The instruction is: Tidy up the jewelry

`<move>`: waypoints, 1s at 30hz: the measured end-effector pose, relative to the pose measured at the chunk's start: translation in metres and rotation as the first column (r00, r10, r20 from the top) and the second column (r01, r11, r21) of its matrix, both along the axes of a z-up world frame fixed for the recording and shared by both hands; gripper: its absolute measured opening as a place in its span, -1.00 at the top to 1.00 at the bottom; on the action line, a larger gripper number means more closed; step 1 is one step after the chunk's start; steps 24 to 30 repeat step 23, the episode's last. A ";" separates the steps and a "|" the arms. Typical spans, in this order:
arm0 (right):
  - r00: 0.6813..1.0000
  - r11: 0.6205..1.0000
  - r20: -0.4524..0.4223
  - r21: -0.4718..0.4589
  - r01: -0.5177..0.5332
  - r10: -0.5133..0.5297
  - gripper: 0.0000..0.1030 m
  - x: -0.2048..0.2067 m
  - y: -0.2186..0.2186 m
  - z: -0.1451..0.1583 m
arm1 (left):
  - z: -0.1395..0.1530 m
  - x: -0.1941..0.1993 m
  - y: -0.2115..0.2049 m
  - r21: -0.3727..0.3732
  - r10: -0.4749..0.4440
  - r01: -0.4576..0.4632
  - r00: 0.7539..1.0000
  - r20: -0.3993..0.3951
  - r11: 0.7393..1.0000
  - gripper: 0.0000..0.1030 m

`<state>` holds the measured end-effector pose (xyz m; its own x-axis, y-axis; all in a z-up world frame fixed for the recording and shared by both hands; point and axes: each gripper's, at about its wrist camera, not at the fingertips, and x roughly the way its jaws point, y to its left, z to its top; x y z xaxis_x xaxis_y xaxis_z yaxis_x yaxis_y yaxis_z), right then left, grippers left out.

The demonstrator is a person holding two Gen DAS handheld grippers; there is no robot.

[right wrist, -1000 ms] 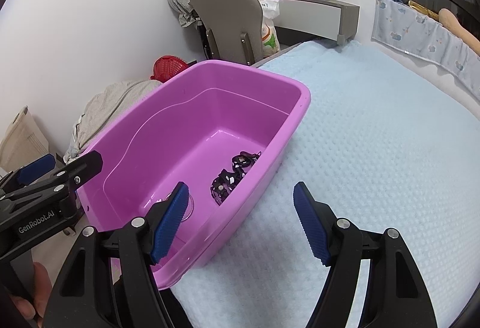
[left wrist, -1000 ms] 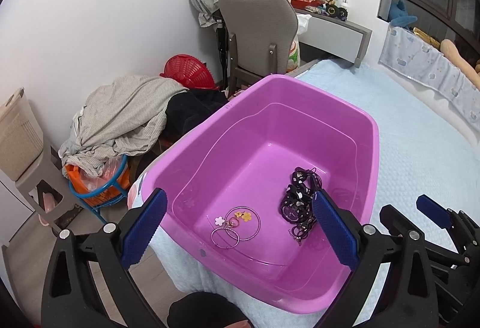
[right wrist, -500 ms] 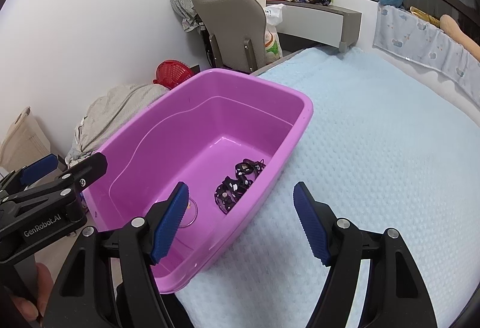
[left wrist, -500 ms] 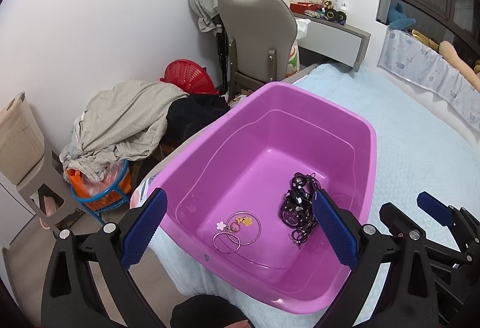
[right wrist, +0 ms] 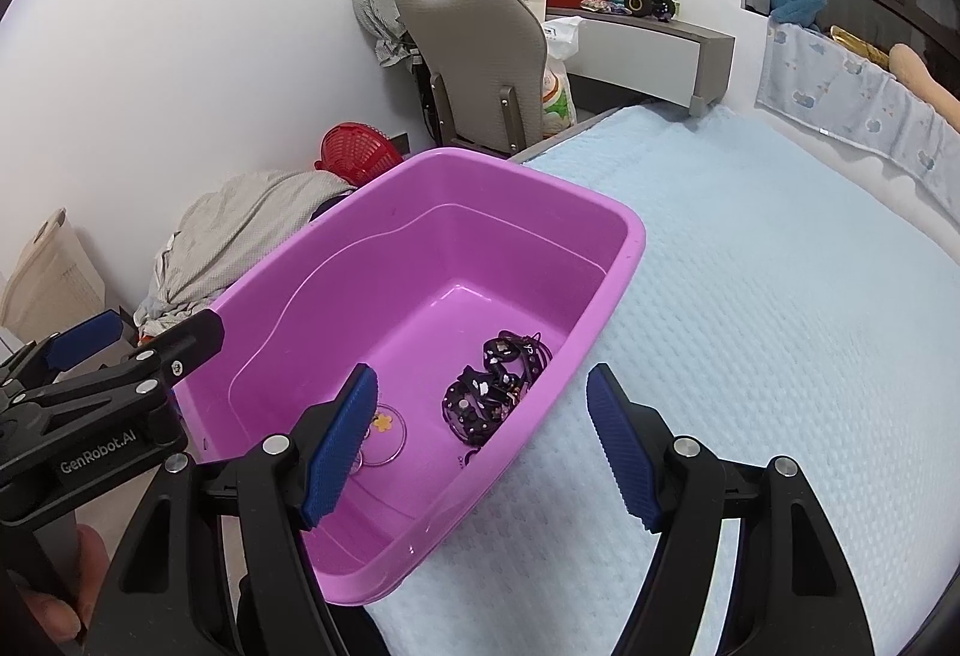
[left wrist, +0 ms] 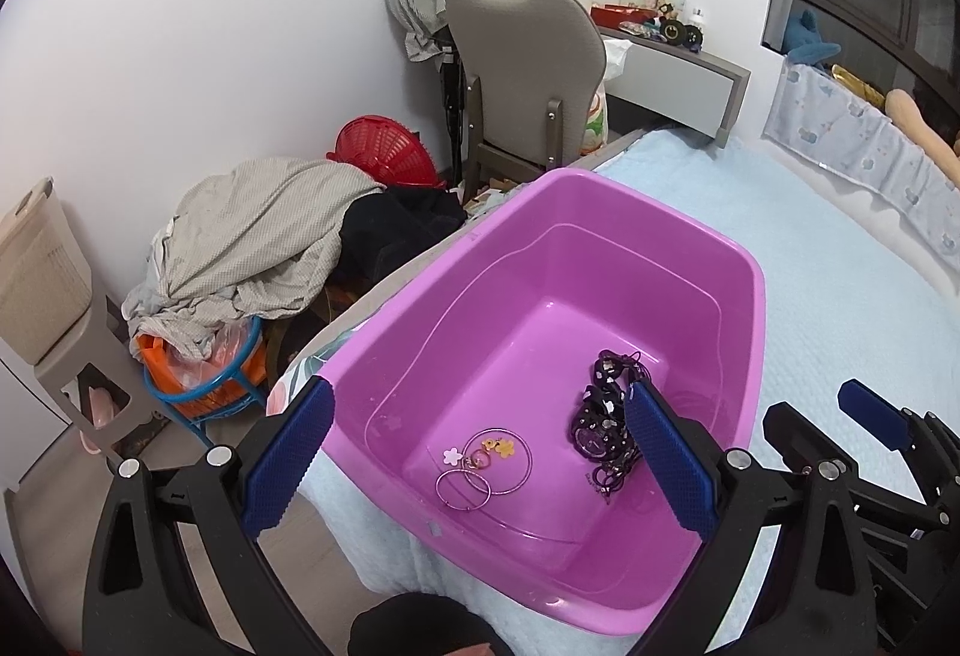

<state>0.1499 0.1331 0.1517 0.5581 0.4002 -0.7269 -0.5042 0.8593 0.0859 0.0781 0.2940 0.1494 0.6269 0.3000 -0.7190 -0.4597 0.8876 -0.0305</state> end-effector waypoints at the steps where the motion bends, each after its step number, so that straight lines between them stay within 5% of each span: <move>1: 1.000 1.000 -0.001 -0.001 0.000 0.000 -0.34 0.000 0.000 0.000 | 0.000 0.000 0.000 0.000 -0.001 0.001 1.000 0.000 1.000 -0.86; 30: 1.000 1.000 -0.003 -0.003 -0.006 0.006 -0.34 -0.001 0.009 -0.003 | -0.004 -0.004 0.002 0.016 0.012 -0.012 1.000 0.001 1.000 -0.86</move>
